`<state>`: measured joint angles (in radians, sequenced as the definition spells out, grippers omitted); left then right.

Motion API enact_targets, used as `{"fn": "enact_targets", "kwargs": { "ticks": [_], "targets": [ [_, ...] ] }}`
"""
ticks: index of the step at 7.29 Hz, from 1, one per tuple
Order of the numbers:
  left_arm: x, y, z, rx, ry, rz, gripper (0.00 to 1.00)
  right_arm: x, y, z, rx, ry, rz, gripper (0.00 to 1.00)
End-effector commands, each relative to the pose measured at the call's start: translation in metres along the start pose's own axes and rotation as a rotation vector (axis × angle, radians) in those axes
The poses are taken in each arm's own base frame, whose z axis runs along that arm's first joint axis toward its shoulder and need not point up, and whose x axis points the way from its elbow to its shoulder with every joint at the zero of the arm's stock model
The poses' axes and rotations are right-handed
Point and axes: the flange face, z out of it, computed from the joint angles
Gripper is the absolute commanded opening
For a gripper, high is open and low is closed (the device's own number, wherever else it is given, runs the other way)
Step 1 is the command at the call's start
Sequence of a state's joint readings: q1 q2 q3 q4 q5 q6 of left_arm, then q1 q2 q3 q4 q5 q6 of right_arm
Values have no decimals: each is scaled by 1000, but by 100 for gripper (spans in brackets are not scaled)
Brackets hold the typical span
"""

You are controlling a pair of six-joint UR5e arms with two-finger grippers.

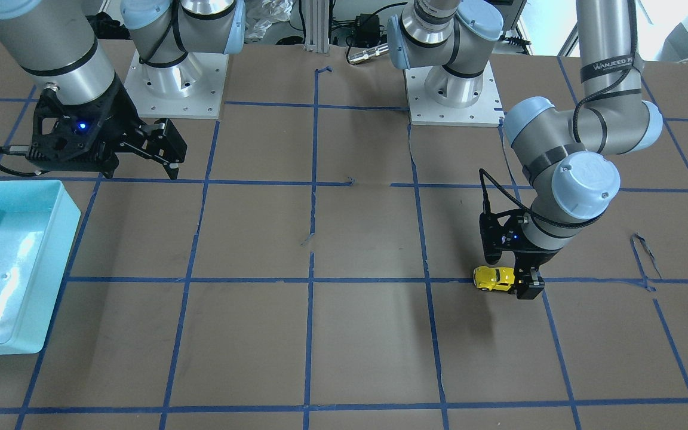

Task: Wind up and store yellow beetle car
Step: 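Lower the left gripper onto the yellow beetle car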

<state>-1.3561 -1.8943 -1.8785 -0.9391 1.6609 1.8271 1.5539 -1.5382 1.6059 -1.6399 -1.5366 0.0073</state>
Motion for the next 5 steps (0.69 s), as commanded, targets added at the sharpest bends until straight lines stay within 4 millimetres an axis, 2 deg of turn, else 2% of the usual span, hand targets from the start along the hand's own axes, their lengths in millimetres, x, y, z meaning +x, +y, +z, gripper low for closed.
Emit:
{"fn": "enact_targets", "kwargs": {
  "ticks": [1,3,5],
  "targets": [
    [6,16,18,11,32,-8,96,0,1,0,8,-1,-1,100],
    [-4,18,24,12,1,-14,89,8,-1,4,-6,13,-1,100],
    [-1,16,35,16,7,-47,87,7,4,1,-18,19,8,100]
  ]
}}
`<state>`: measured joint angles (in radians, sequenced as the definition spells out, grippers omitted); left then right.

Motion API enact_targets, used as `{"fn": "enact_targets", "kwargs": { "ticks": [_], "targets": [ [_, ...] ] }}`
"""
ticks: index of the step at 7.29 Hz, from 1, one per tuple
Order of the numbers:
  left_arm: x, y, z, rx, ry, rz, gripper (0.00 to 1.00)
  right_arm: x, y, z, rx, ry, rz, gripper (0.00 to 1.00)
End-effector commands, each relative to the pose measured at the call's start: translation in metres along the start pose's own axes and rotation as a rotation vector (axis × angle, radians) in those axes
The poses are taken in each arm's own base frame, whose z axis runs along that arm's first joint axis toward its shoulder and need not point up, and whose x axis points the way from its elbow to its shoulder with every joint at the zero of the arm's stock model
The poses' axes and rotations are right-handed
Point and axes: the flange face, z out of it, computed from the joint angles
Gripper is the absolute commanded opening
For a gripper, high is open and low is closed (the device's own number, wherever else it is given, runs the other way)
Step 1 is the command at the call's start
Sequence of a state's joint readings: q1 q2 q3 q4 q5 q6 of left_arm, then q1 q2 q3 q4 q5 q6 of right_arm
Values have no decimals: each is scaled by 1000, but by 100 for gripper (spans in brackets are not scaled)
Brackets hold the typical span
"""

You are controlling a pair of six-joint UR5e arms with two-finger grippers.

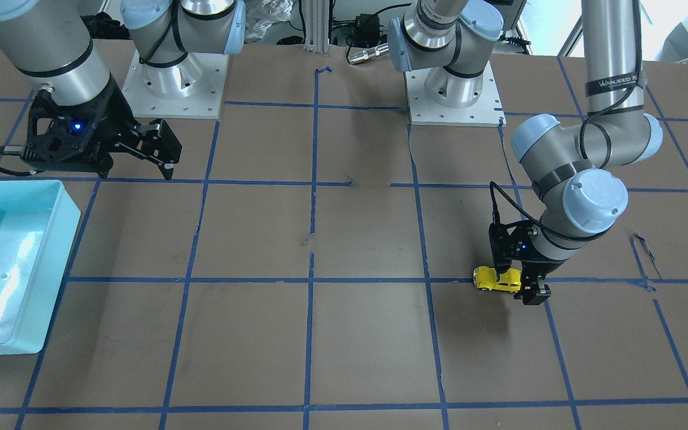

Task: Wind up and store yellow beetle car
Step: 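Lower the left gripper onto the yellow beetle car, then close the left gripper on the car and pull it backward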

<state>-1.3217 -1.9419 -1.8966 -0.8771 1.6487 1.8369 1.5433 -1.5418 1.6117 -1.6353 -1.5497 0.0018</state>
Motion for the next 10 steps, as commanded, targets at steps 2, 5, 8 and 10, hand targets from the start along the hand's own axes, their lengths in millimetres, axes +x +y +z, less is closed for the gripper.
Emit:
{"fn": "enact_targets", "kwargs": {
  "ticks": [2,5,8,10],
  "targets": [
    [1,-5,11,46,3,-62,87,-1,15,3,-88,8,3,100],
    [-1,-7,21,66,14,-60,75,0,16,-3,-76,18,-4,100],
    [0,-7,21,65,16,-66,44,1,14,-5,-62,41,-16,100],
    [0,-7,22,66,19,-61,35,2,15,-4,-65,46,-17,100]
  ]
}}
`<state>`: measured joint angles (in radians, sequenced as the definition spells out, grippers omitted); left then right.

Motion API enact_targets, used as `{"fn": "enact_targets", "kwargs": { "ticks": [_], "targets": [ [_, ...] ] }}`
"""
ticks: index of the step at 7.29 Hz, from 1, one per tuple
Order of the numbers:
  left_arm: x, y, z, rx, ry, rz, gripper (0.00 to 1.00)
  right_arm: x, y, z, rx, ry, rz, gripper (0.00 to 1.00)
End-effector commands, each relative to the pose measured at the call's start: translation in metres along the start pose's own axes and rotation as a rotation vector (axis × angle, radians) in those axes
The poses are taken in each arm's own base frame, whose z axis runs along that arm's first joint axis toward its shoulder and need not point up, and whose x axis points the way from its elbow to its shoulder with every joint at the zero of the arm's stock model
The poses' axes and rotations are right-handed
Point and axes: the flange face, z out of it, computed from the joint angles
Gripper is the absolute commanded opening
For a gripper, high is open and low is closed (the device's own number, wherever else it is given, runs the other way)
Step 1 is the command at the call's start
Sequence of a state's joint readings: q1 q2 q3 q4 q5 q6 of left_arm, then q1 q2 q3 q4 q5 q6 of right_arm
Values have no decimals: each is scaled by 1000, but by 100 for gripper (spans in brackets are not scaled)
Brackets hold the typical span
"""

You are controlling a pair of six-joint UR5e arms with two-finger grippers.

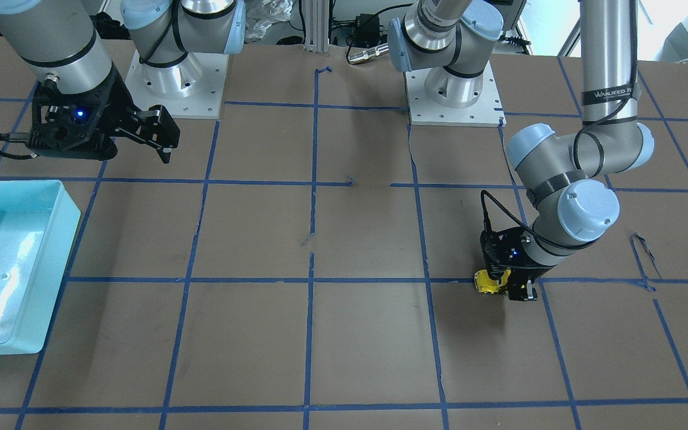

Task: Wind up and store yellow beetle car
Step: 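Close the left gripper on the car and pull it backward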

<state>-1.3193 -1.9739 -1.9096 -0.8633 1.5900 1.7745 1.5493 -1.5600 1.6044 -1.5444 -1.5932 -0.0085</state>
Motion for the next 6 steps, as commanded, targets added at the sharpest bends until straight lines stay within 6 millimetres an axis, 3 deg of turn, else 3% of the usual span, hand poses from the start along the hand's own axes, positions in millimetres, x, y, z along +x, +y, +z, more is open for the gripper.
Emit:
{"fn": "enact_targets", "kwargs": {
  "ticks": [1,4,6],
  "targets": [
    [-1,0,3,2,5,3,32,0,0,1,-1,1,-1,100],
    [-2,4,6,1,7,0,31,1,0,0,0,5,-4,100],
    [-2,25,9,5,13,-33,31,1,-1,1,-2,4,-13,100]
  ]
}}
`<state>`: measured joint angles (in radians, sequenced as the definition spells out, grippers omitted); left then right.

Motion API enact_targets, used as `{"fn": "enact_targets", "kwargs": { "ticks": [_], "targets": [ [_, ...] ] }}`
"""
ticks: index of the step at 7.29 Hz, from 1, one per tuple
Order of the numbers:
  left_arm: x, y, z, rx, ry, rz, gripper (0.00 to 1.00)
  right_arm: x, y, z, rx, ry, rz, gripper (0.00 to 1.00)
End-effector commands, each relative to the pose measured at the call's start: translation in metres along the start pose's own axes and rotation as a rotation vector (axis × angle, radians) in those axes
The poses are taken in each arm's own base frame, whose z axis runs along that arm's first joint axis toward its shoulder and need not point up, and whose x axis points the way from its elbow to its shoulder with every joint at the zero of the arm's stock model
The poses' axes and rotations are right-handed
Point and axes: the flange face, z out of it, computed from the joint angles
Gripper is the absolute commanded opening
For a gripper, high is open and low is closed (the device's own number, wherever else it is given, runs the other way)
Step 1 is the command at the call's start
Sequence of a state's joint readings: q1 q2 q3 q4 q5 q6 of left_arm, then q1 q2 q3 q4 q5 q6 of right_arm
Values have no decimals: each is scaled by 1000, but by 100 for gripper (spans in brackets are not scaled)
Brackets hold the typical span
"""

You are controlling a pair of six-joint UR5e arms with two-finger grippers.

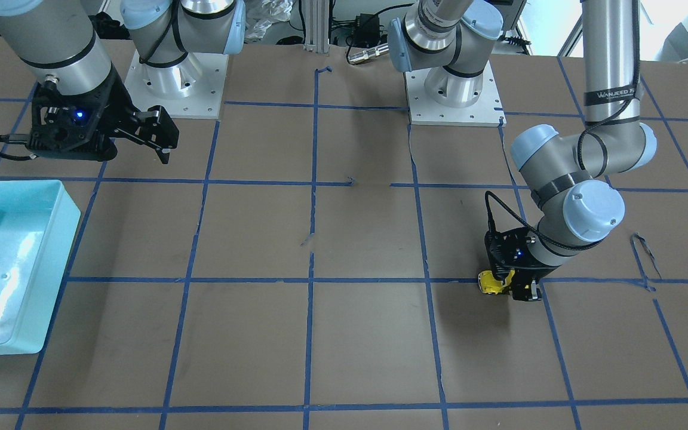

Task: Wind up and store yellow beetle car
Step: 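Close the left gripper on the car and pull it backward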

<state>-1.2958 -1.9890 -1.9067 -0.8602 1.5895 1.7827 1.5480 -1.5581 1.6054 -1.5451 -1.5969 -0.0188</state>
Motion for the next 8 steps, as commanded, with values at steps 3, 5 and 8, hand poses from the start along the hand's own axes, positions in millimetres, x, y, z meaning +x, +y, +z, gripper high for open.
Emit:
{"fn": "enact_targets", "kwargs": {
  "ticks": [3,5,8],
  "targets": [
    [1,38,2,2,5,-33,31,-1,-1,-1,9,-7,-5,100],
    [2,62,2,3,4,-39,31,0,-2,-2,18,-6,-5,100],
    [4,81,1,4,1,-56,32,0,-2,1,12,-3,-5,100]
  ]
}}
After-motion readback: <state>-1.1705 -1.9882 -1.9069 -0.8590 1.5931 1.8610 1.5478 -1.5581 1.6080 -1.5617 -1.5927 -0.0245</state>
